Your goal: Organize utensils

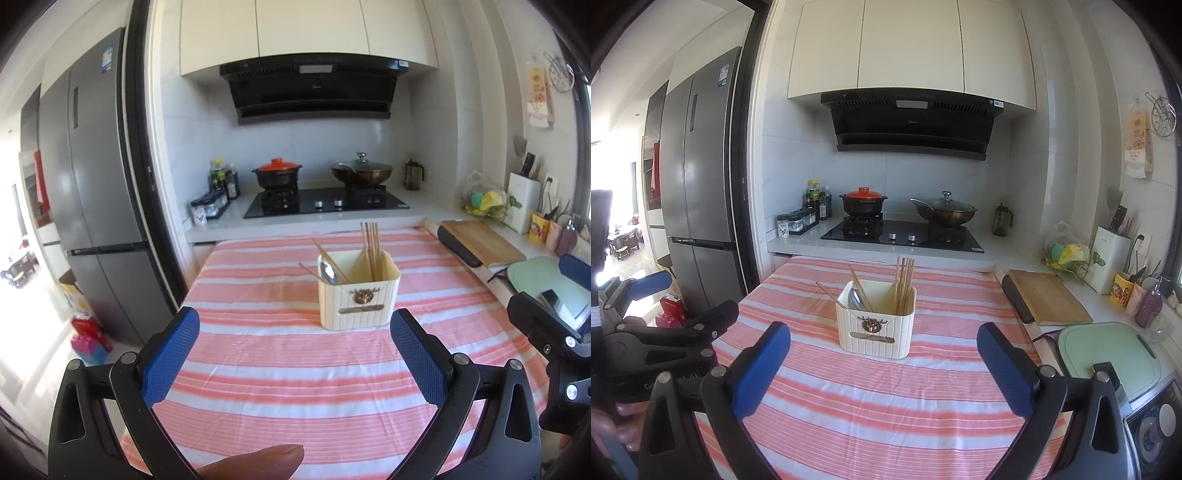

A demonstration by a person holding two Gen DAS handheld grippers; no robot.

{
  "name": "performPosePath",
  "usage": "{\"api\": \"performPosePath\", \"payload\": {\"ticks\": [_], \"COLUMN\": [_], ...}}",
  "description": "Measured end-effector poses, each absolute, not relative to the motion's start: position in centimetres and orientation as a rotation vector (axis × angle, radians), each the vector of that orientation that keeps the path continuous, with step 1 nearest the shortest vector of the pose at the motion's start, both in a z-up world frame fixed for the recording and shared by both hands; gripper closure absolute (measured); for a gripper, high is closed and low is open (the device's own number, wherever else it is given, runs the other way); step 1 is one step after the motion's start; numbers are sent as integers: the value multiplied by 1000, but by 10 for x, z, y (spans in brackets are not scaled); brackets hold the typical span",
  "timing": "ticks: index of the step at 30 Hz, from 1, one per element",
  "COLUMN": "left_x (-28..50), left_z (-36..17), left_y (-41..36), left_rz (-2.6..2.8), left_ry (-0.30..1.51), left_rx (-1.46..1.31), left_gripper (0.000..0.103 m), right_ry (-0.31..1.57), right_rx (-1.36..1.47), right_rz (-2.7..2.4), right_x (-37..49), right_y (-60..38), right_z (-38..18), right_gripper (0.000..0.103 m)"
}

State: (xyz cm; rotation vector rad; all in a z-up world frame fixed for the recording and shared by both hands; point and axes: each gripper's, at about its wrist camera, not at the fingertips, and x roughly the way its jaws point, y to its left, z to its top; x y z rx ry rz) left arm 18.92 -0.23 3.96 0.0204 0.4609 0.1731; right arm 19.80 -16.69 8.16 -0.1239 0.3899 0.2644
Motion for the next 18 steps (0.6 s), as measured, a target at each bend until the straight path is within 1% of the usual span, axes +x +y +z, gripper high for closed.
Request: {"api": "performPosePath", "payload": {"ticks": [18], "left_x": [192], "left_z": [30], "left_y": [-2], "left_rz": [155], "left_ry": [452], "left_rx": [38], "left_gripper": [0], "right_ry": [428], "right_rx": [-121], "right_rz": [255], "right_x": [207], "right_y": [-173], "right_z": [71], "right_gripper": [0]}}
